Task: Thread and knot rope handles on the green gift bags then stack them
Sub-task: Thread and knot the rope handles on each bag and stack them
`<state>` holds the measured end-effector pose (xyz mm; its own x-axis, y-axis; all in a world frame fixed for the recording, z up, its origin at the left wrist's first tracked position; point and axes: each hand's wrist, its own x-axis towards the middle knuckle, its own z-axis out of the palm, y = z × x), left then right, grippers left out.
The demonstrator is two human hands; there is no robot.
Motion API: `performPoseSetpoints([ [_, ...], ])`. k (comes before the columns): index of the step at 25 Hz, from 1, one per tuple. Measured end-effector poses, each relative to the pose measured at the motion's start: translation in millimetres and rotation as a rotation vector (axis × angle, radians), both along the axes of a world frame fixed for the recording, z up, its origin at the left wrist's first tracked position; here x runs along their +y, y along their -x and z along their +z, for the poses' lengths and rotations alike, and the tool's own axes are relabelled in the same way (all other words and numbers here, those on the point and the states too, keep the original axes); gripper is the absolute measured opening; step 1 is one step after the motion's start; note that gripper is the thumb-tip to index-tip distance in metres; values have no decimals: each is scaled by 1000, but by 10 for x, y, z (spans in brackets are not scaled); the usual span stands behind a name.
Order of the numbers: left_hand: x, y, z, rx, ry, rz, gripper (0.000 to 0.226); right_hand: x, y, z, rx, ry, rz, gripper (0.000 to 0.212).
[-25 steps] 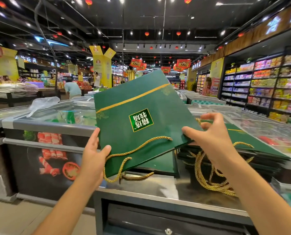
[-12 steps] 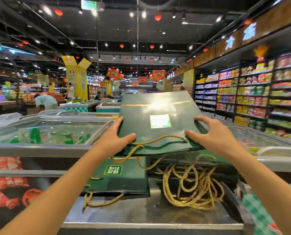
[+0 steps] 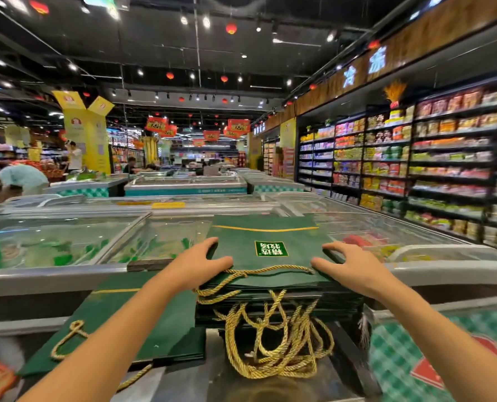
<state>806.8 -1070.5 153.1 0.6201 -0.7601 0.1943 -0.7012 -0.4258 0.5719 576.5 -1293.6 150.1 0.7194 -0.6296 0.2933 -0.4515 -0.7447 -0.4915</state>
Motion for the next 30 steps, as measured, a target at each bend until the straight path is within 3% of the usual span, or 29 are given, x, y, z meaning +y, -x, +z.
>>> performPoseSetpoints([
  [6, -25, 47, 14, -61, -165, 23, 73, -175, -54, -63, 131, -68, 45, 69],
  [11, -235, -34, 356, -282, -44, 25, 62, -230, -308, 190, 176, 33, 103, 72],
  [15, -735, -216, 357, -352, -313, -131, 70, -348, -761, 225, 315, 36, 185, 88],
  [19, -983, -371, -32, -390, -523, -158, 78, -489, -996, -81, 484, 70, 160, 106],
  [23, -996, -409, -316, -390, -543, -141, 78, -514, -1027, -360, 482, 77, 178, 115],
  [26, -1006, -405, -412, -402, -531, -134, 77, -538, -1047, -454, 471, 93, 172, 109],
  [30, -1015, -437, -488, -418, -522, -125, 77, -588, -1057, -549, 450, 110, 181, 129],
])
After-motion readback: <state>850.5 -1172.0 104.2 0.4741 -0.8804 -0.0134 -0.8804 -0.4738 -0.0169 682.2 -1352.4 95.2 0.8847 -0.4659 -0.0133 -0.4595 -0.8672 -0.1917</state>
